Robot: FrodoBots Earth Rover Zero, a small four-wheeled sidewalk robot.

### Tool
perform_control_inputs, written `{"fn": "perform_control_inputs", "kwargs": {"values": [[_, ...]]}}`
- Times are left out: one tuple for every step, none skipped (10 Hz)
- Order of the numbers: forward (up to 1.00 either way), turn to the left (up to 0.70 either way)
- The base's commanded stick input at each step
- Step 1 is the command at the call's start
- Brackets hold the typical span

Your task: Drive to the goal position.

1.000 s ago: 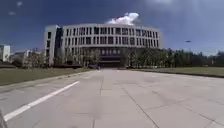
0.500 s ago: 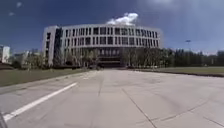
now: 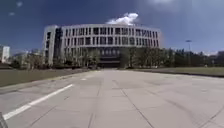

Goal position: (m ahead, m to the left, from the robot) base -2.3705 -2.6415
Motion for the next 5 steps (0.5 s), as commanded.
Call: {"fn": "perform_control_inputs", "kwargs": {"values": [[0.70,0.01],[0.70,0.01],[0.70,0.01],[0.70,0.01],[0.70,0.01]]}}
